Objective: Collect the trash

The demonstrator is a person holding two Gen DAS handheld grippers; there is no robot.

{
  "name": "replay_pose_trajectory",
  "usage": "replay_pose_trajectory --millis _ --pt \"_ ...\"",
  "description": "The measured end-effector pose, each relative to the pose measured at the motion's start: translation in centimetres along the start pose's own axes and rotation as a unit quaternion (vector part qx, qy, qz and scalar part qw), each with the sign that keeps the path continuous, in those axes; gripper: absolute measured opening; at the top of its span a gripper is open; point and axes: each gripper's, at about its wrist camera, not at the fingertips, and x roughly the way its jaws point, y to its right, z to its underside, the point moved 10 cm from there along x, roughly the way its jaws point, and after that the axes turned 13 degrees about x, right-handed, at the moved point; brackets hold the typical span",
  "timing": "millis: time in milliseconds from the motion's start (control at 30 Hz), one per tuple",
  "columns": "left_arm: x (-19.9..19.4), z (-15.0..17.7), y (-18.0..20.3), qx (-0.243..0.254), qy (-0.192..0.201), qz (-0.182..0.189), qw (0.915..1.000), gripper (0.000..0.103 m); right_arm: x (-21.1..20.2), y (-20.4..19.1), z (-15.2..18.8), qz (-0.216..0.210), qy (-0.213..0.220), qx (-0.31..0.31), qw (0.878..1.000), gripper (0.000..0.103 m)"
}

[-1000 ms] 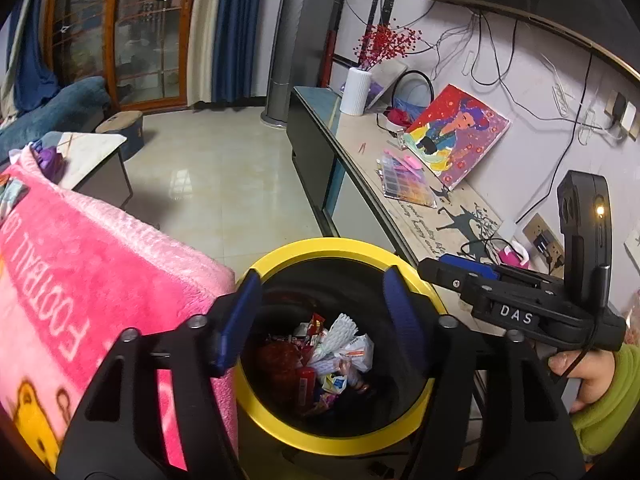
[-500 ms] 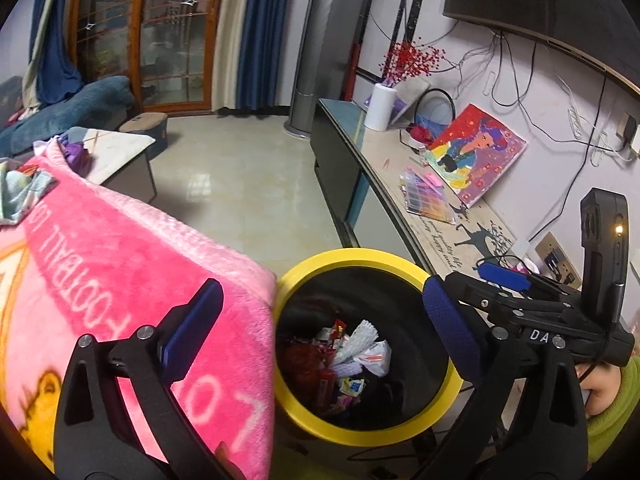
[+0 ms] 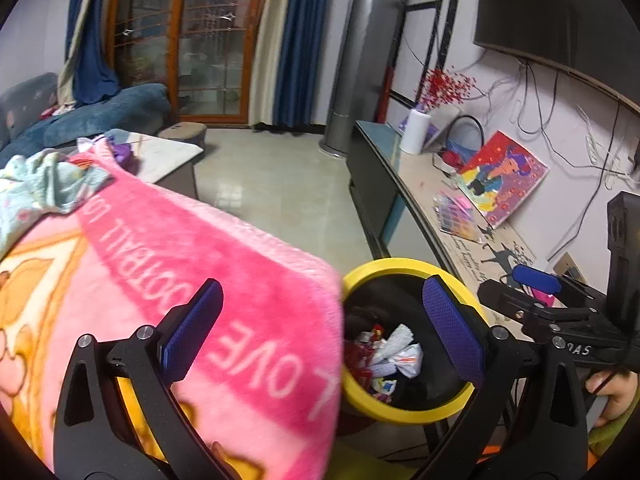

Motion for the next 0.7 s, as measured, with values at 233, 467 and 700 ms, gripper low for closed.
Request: replay_pose_trajectory --millis 233,467,700 --pt "-3.3 1.8 -2.8 0.005 0.008 -0.031 0.9995 0.092 -1.0 -4.6 2.1 0.007 0.022 -0.037 0.999 0.096" --pt "-6.5 4.0 -4.9 0.004 0.018 -0.075 0.997 0.092 -2.1 -7.5 3.4 0.004 0.073 -0.061 0.995 0.096" --pt "-9.7 5.4 -6.6 0.001 0.043 -0.123 0.9915 0.092 -3.5 -9.2 4.5 -0.015 0.12 -0.071 0.99 0.096"
